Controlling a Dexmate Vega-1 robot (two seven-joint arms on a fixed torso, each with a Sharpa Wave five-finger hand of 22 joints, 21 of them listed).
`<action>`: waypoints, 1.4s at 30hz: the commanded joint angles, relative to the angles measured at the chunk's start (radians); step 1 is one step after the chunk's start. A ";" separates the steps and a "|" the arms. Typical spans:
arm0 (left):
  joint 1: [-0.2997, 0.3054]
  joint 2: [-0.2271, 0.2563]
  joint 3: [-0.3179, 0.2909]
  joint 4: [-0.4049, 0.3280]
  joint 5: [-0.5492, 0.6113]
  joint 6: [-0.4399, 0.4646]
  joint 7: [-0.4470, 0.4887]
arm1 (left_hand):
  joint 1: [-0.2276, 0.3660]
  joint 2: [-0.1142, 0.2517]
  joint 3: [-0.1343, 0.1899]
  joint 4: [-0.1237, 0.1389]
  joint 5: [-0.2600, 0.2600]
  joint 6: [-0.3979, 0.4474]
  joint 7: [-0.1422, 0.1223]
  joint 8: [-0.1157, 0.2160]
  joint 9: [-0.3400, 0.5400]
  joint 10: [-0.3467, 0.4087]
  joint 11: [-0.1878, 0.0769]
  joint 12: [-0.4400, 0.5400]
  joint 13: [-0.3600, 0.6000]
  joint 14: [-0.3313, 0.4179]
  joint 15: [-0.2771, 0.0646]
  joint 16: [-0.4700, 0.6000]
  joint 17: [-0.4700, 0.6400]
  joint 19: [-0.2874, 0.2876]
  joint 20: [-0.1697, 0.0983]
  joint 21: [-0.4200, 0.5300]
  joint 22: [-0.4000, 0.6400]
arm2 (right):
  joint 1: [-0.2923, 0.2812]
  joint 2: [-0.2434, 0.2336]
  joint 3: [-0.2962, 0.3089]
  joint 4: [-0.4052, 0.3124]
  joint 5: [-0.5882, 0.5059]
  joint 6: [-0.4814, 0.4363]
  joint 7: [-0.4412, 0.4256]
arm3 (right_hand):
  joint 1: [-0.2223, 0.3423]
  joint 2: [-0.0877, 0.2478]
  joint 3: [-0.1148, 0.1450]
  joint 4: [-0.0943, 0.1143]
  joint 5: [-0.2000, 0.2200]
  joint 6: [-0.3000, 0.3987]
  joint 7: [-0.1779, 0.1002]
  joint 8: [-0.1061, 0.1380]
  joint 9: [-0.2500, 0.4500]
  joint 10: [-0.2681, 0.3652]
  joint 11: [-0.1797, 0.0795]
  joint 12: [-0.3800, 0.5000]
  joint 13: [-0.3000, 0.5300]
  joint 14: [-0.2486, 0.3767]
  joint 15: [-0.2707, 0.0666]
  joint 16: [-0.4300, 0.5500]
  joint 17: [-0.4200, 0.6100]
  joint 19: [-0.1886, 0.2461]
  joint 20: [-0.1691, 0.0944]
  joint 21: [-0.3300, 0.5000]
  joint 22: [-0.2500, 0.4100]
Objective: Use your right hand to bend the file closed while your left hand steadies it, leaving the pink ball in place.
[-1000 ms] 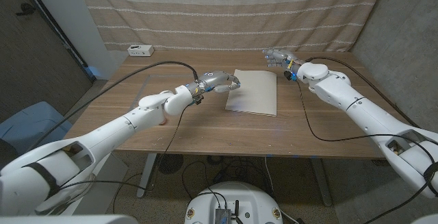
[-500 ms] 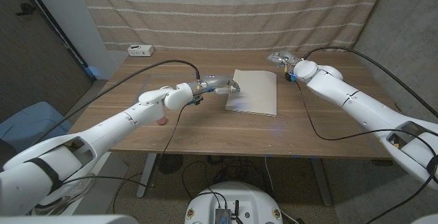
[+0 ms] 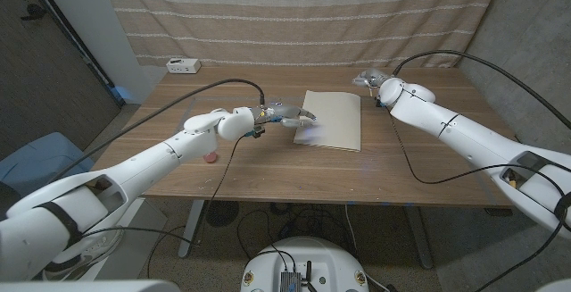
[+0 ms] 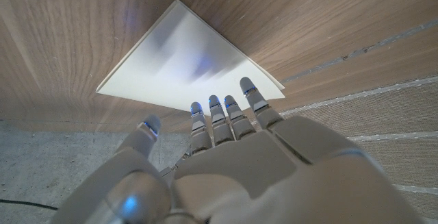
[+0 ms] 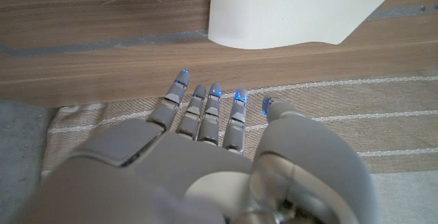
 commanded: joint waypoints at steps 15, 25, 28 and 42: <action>0.013 0.019 0.012 -0.066 0.012 0.056 -0.067 | -0.026 -0.006 -0.011 0.011 0.005 0.015 0.011 0.009 0.000 0.011 -0.013 0.007 0.003 0.006 -0.012 0.006 0.005 -0.003 -0.015 -0.041 0.004 | 0.120 0.049 -0.194 0.117 -0.187 -0.111 0.178 | 0.003 0.027 0.074 0.033 -0.020 0.024 -0.022 -0.028 0.006 -0.048 -0.056 -0.043 0.002 -0.080 -0.063 -0.025 0.015 -0.023 -0.054 -0.028 0.003; 0.021 0.027 0.004 -0.086 0.021 0.077 -0.074 | -0.030 -0.007 -0.013 0.014 0.006 0.016 0.009 0.009 0.000 0.008 -0.019 0.006 0.003 0.006 -0.016 0.006 0.005 0.001 -0.010 -0.046 0.005 | 0.138 0.083 -0.216 0.177 -0.215 -0.082 0.209 | 0.025 0.040 0.104 0.021 -0.020 0.021 -0.031 -0.035 0.007 -0.040 -0.093 -0.040 0.003 -0.093 -0.072 -0.030 0.013 -0.022 -0.072 -0.033 0.004; 0.022 0.025 0.006 -0.084 0.022 0.077 -0.074 | -0.032 -0.007 -0.014 0.015 0.006 0.013 0.008 0.008 0.000 0.006 -0.018 0.005 0.003 0.005 -0.016 0.005 0.005 0.001 -0.008 -0.047 0.005 | 0.155 0.096 -0.236 0.201 -0.228 -0.076 0.237 | 0.038 0.042 0.129 0.023 -0.019 0.003 -0.043 -0.042 0.008 -0.055 -0.115 -0.046 0.003 -0.127 -0.083 -0.040 0.015 -0.040 -0.095 -0.042 0.004; 0.017 0.016 0.011 -0.074 0.027 0.097 -0.083 | -0.040 -0.006 -0.018 0.022 0.008 -0.011 0.014 0.001 0.000 -0.011 -0.021 0.000 0.004 -0.011 -0.014 0.001 0.005 -0.010 0.012 -0.066 0.006 | 0.181 0.121 -0.259 0.254 -0.242 -0.063 0.317 | 0.046 0.037 0.152 0.034 -0.022 -0.040 -0.065 -0.047 0.009 -0.084 -0.143 -0.049 0.004 -0.174 -0.089 -0.049 0.018 -0.076 -0.113 -0.056 0.004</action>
